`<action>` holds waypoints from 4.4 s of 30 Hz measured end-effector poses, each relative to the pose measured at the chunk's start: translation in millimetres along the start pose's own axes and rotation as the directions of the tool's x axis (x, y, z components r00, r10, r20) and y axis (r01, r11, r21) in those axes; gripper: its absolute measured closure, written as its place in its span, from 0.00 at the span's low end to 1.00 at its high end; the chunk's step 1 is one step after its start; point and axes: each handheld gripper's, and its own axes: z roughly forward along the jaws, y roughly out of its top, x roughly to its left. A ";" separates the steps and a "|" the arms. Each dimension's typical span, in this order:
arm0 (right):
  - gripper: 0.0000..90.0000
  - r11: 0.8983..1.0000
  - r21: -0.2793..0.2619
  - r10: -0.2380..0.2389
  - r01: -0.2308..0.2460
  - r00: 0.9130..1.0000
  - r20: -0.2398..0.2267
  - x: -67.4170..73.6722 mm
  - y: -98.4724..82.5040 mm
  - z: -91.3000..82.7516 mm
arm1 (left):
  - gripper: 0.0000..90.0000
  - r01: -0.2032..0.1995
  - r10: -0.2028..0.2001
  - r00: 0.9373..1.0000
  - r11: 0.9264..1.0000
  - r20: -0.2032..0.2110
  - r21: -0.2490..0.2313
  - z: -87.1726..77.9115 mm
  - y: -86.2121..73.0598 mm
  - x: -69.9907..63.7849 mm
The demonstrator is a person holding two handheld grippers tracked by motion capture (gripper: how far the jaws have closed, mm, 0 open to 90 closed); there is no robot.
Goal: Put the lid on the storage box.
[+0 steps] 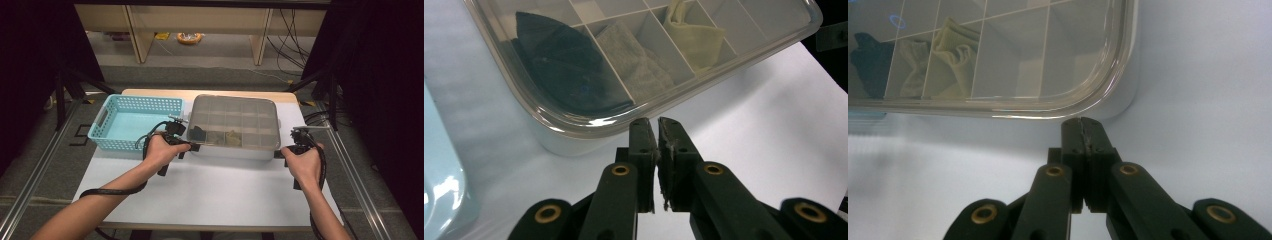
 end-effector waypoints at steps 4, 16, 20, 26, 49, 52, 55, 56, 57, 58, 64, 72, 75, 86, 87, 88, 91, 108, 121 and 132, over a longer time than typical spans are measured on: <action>1.00 1.000 0.002 -0.020 0.020 1.000 -0.001 -1.7 1.7 0.4 | 0.93 -0.002 0.002 1.000 1.000 -0.006 -0.001 0.2 -0.1 -0.2; 1.00 0.999 -0.016 -0.037 0.037 0.999 0.018 -7.7 4.1 3.0 | 0.91 -0.009 0.009 1.000 1.000 -0.001 -0.006 0.3 0.3 0.8; 1.00 0.999 -0.020 0.030 -0.030 1.000 -0.005 -2.2 4.2 -5.3 | 0.89 -0.017 0.017 1.000 1.000 -0.002 0.002 -3.4 -1.3 3.7; 1.00 0.999 -0.035 0.014 -0.014 1.000 0.005 0.8 3.9 -8.5 | 0.89 0.000 0.000 1.000 0.999 -0.013 -0.036 -11.2 -2.9 4.5; 0.99 0.984 -0.177 -0.016 0.025 0.999 0.049 4.6 7.5 -11.1 | 0.86 0.045 -0.062 0.994 0.983 -0.094 -0.176 -29.6 -0.4 27.0; 0.99 0.985 -0.173 0.033 -0.026 0.999 0.037 5.0 10.2 -9.0 | 0.82 0.038 -0.059 0.993 0.981 -0.106 -0.190 -24.9 2.8 24.5; 0.99 0.982 -0.188 0.012 -0.003 0.999 0.046 3.0 10.9 -8.0 | 0.80 0.022 -0.047 0.991 0.981 -0.127 -0.191 -21.8 6.2 23.4; 0.99 0.981 -0.192 0.014 -0.005 0.999 0.045 2.6 11.1 -7.8 | 0.80 0.019 -0.045 0.990 0.982 -0.136 -0.186 -21.3 7.4 23.9; 0.99 0.979 -0.202 0.006 0.004 0.999 0.047 1.6 11.0 -8.5 | 0.79 0.020 -0.047 0.989 0.982 -0.143 -0.187 -20.1 8.3 24.4; 0.99 0.979 -0.202 -0.001 0.012 0.999 0.054 0.6 11.2 -9.5 | 0.77 0.025 -0.052 0.988 0.983 -0.144 -0.181 -19.3 9.2 24.8; 0.95 0.970 -0.237 0.069 -0.060 0.997 0.030 0.7 14.2 -8.6 | 0.73 0.037 -0.061 0.987 0.987 -0.147 -0.160 -14.4 11.9 27.6; 0.86 0.970 -0.237 0.066 -0.062 0.998 0.009 -3.7 18.0 -5.5 | 0.71 0.084 -0.102 0.987 0.986 -0.123 -0.143 -7.9 12.1 29.7; 0.84 0.971 -0.226 0.082 -0.081 0.997 -0.006 -5.1 18.2 -3.1 | 0.71 0.083 -0.101 0.987 0.987 -0.127 -0.139 -7.5 12.3 29.8; 0.82 0.974 -0.212 0.081 -0.081 0.997 -0.009 -8.6 15.1 -0.7 | 0.74 0.047 -0.067 0.986 0.991 -0.151 -0.128 -4.0 16.3 25.4; 0.83 0.976 -0.206 0.072 -0.072 0.997 -0.008 -9.8 14.6 -1.3 | 0.75 0.041 -0.061 0.986 0.991 -0.153 -0.127 -3.8 16.7 25.3; 0.83 0.976 -0.206 0.072 -0.072 0.997 -0.008 -9.8 14.6 -1.3 | 0.75 0.041 -0.061 0.986 0.991 -0.153 -0.127 -3.8 16.7 25.3; 0.84 0.975 -0.208 0.084 -0.082 0.996 0.001 -9.9 13.6 1.5 | 0.75 0.015 -0.036 0.985 0.992 -0.169 -0.127 -2.9 17.8 24.0; 0.96 0.976 -0.219 0.019 -0.012 0.999 0.029 -8.9 12.2 -1.8 | 0.77 -0.020 -0.006 0.982 0.990 -0.187 -0.138 -3.2 16.5 22.5; 1.00 0.967 -0.253 0.042 -0.038 0.999 0.010 -7.1 4.0 -9.0 | 0.78 -0.049 0.017 0.985 0.982 -0.172 -0.183 -22.1 9.7 19.2; 0.99 0.959 -0.284 0.021 -0.025 1.000 -0.018 -9.1 -9.2 -12.7 | 0.77 -0.064 0.034 0.987 0.979 -0.154 -0.195 -41.3 -15.8 22.4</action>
